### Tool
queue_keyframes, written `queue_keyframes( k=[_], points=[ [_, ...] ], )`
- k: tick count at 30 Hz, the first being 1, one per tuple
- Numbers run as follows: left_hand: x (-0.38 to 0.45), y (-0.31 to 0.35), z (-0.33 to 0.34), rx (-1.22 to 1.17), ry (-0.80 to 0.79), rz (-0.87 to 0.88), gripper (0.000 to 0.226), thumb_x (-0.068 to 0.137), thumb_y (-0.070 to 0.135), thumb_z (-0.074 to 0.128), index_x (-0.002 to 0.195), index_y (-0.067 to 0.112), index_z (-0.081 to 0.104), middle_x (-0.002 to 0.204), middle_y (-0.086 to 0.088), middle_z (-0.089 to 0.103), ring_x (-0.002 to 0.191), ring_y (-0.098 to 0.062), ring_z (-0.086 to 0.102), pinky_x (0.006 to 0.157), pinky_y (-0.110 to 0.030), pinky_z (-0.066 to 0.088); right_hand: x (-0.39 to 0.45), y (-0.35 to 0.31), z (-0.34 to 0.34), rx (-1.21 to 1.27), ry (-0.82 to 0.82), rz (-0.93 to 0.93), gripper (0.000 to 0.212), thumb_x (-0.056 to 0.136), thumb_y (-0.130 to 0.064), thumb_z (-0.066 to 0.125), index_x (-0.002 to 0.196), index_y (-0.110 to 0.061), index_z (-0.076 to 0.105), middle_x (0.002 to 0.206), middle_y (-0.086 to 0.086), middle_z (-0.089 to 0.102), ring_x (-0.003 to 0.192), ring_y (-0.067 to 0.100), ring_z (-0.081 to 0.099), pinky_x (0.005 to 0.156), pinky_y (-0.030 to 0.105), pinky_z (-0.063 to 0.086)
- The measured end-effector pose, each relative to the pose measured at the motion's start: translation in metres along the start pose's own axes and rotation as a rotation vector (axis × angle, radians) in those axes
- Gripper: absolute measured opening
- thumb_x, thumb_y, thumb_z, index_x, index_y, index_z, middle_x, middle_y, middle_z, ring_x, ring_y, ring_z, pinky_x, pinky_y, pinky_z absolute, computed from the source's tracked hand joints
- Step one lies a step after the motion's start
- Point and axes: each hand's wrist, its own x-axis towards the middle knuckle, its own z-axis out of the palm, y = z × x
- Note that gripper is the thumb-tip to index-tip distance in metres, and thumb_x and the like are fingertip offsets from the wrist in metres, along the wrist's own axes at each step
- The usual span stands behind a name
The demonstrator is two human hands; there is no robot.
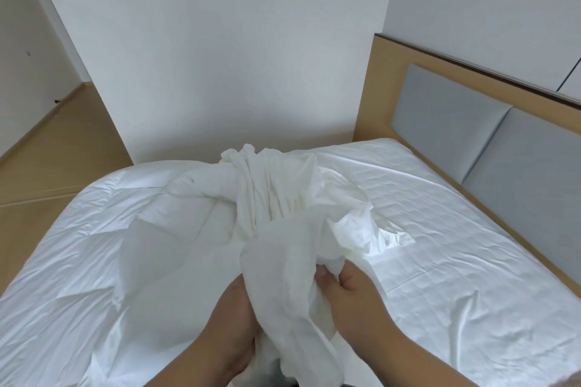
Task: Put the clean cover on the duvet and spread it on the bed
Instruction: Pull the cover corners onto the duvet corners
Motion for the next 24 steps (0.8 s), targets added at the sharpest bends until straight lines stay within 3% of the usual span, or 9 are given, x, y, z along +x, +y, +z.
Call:
queue_keyframes(
  k=[3,5,7,10,12,15,17,20,24],
  points=[
    [0.001,0.023,-0.011,0.115,0.002,0.161,0.027,0.089,0.036,0.055,0.094,0.024,0.079,0.099,0.001,0.078,0.090,-0.010,0.073,0.074,-0.024,0.056,0.016,-0.022,-0.010,0.129,0.112,-0.122,0.023,0.104,-0.022,0.056,0.095,-0.030,0.076,0.094,-0.005,0.077,0.090,0.012,0.073,0.077,0.031,0.058],
    [0.001,0.034,-0.025,0.115,0.006,0.208,0.030,0.083,0.039,0.059,0.081,0.012,0.072,0.083,-0.004,0.074,0.074,-0.016,0.068,0.064,-0.026,0.050,0.028,-0.037,-0.015,0.173,0.162,-0.179,0.031,0.103,-0.014,0.057,0.081,-0.030,0.073,0.080,-0.011,0.073,0.073,0.005,0.068,0.064,0.023,0.053],
    [0.002,0.032,-0.046,0.215,0.048,0.229,0.040,0.075,0.047,0.062,0.066,0.010,0.051,0.065,-0.003,0.052,0.061,-0.018,0.048,0.059,-0.031,0.035,0.037,-0.060,-0.024,0.221,0.221,-0.273,0.038,0.101,-0.009,0.055,0.068,-0.027,0.065,0.069,-0.012,0.064,0.062,0.004,0.059,0.057,0.023,0.049],
    [0.011,0.015,-0.079,0.715,0.089,0.256,0.046,0.085,0.046,0.060,0.065,0.016,0.032,0.058,0.007,0.033,0.054,-0.007,0.033,0.052,-0.025,0.025,0.056,-0.089,-0.044,0.306,0.351,-0.418,0.026,0.105,-0.025,0.052,0.091,-0.014,0.070,0.090,-0.003,0.072,0.083,0.013,0.067,0.076,0.032,0.054],
    [0.019,0.002,-0.092,0.857,0.088,0.210,0.047,0.094,0.035,0.060,0.063,0.019,0.029,0.056,0.006,0.032,0.052,-0.006,0.030,0.051,-0.025,0.023,0.065,-0.100,-0.044,0.319,0.338,-0.473,0.026,0.103,-0.030,0.052,0.095,-0.014,0.071,0.092,0.000,0.071,0.089,0.017,0.066,0.082,0.038,0.052],
    [0.029,0.000,-0.090,1.059,0.022,0.060,0.040,0.093,0.033,0.055,0.060,0.022,0.035,0.056,0.010,0.041,0.055,-0.008,0.036,0.055,-0.025,0.029,0.071,-0.097,-0.028,0.201,0.203,-0.432,0.025,0.095,-0.040,0.053,0.087,-0.029,0.074,0.090,-0.008,0.074,0.090,0.010,0.068,0.079,0.032,0.053],
    [0.033,0.006,-0.086,1.155,0.009,0.145,0.026,0.086,0.029,0.055,0.064,0.024,0.042,0.066,0.012,0.050,0.063,-0.007,0.045,0.060,-0.023,0.037,0.072,-0.089,-0.021,0.155,0.073,-0.388,0.022,0.096,-0.041,0.054,0.092,-0.036,0.076,0.098,-0.011,0.076,0.098,0.008,0.071,0.080,0.026,0.054],
    [0.033,0.025,-0.073,0.999,0.059,0.380,0.006,0.088,0.035,0.055,0.082,0.033,0.058,0.088,0.014,0.059,0.083,-0.004,0.056,0.070,-0.020,0.044,0.071,-0.076,-0.019,0.120,-0.035,-0.308,0.021,0.104,-0.034,0.055,0.102,-0.038,0.076,0.107,-0.009,0.076,0.103,0.009,0.071,0.084,0.028,0.051],
    [0.034,0.044,-0.042,0.602,-0.050,0.221,0.027,0.081,0.064,0.061,0.105,0.051,0.061,0.106,0.024,0.068,0.092,0.002,0.067,0.080,-0.022,0.054,0.065,-0.059,-0.016,0.053,-0.180,-0.257,0.026,0.095,-0.049,0.055,0.115,-0.045,0.070,0.119,-0.014,0.073,0.114,0.006,0.067,0.090,0.025,0.050]
  ],
)
